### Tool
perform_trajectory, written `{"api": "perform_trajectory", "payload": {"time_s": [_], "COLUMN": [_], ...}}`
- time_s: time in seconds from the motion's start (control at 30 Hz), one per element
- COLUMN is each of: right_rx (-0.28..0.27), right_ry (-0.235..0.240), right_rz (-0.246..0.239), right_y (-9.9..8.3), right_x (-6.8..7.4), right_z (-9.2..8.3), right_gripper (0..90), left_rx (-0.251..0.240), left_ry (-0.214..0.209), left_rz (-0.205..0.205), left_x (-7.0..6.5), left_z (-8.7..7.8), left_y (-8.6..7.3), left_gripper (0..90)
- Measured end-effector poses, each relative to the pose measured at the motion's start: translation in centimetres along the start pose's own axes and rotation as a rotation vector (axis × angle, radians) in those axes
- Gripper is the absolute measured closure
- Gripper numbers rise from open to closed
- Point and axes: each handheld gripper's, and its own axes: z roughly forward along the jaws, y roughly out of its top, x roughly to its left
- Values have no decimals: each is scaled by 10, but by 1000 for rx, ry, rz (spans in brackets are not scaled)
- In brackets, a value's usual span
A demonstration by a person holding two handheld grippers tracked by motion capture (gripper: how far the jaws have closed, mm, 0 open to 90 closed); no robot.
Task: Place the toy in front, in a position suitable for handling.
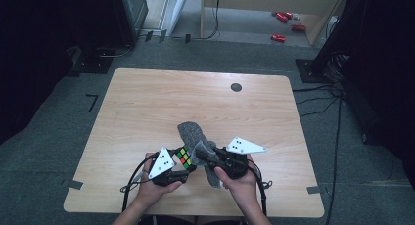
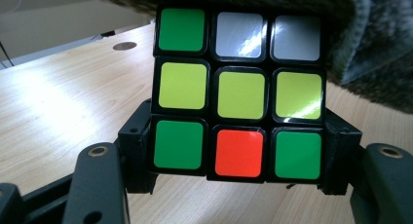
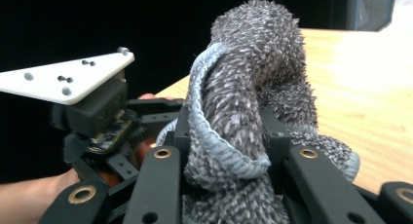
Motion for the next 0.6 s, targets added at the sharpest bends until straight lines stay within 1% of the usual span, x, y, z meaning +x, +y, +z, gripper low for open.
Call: {"api": "perform_trajectory", "payload": {"time_s": [0.03,0.07,0.1,0.13,0.17,0.23,0.3,0.33,0.37,0.43,0.47,0.5,0.53,0.6], "right_rx": [2,-3,-2,9,17,37,46,35,22,9,11,15,18,41], "right_ry": [-5,-2,-18,-49,-65,-57,-50,-28,-4,11,8,4,-6,-57], "right_rz": [-1,16,43,60,71,89,83,83,71,34,20,23,39,72], "right_y": [1,0,-1,-3,-5,-7,-6,-5,-4,0,1,2,1,-3], "right_x": [0,-4,-8,-13,-18,-24,-23,-19,-14,-5,-3,-5,-9,-19], "right_z": [0,0,0,-1,-3,-4,-4,-3,-2,-1,-2,-3,-4,-5], "right_gripper": [691,691,690,690,690,688,690,689,688,686,684,681,680,680], "left_rx": [1,3,2,1,5,17,26,28,31,25,23,25,23,27], "left_ry": [5,9,13,15,15,8,-8,-8,-9,-21,-20,-18,-17,-14], "left_rz": [5,11,18,20,22,15,-3,-1,3,0,1,5,7,0], "left_x": [0,0,1,1,3,3,4,3,2,2,1,1,1,3], "left_z": [-1,-1,-2,-3,-3,-2,0,1,1,2,3,3,2,1], "left_y": [1,2,4,5,5,4,3,3,3,4,4,5,5,5], "left_gripper": [346,346,345,345,345,345,345,345,345,345,345,345,345,345]}}
